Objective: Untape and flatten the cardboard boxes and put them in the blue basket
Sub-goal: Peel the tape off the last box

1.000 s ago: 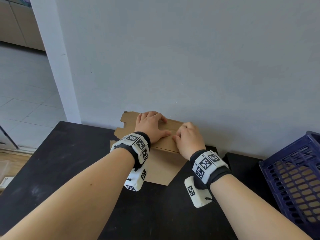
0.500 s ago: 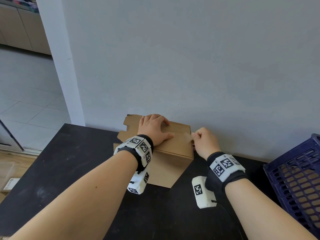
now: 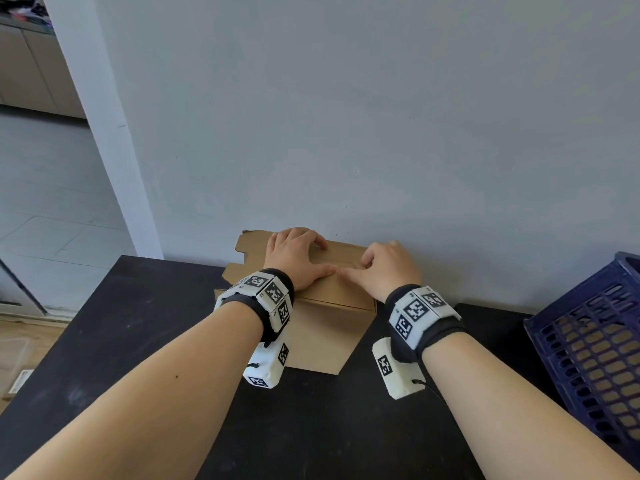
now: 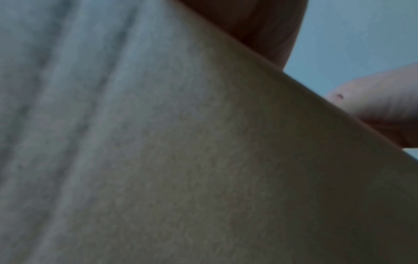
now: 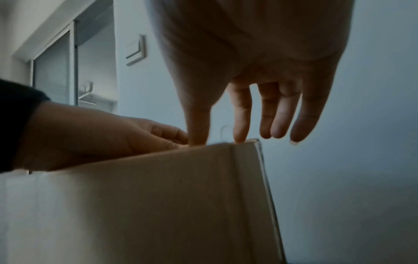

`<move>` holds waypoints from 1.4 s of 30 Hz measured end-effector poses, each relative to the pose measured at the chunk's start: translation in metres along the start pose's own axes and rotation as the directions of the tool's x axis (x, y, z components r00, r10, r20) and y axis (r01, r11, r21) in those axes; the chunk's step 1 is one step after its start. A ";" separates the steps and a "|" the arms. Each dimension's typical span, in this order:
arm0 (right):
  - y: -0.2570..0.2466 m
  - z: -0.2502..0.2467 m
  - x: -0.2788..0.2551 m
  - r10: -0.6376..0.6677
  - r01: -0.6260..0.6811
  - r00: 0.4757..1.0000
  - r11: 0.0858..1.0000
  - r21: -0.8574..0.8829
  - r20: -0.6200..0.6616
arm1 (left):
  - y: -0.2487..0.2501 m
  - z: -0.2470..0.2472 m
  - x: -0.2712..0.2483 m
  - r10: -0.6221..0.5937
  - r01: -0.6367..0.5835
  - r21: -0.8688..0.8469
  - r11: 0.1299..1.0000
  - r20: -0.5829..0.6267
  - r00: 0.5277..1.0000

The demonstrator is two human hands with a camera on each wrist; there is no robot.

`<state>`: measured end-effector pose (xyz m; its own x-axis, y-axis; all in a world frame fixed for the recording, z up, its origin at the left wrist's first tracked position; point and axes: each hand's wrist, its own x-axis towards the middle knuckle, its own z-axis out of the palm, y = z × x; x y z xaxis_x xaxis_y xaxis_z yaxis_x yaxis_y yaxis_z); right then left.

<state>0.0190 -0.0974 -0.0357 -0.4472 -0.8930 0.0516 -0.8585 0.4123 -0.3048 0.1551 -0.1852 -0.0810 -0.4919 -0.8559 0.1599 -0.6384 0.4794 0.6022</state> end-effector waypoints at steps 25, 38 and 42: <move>0.042 -0.005 -0.008 0.252 -0.463 0.872 0.144 0.875 0.420 | 0.002 -0.001 -0.004 -0.040 0.040 -0.027 0.999 -0.010 0.999; 0.049 -0.005 -0.012 0.340 -0.458 0.851 0.103 0.883 0.402 | 0.006 -0.002 -0.010 -0.052 0.052 -0.001 0.999 -0.008 0.999; 0.047 -0.003 -0.015 0.321 -0.503 0.826 0.052 0.863 0.463 | 0.007 -0.006 -0.013 -0.068 0.068 0.010 0.998 0.000 0.998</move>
<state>-0.0156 -0.0640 -0.0476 -0.5290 -0.6891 -0.4953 0.3966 0.3152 -0.8622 0.1604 -0.1714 -0.0742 -0.4474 -0.8864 0.1192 -0.6758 0.4223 0.6041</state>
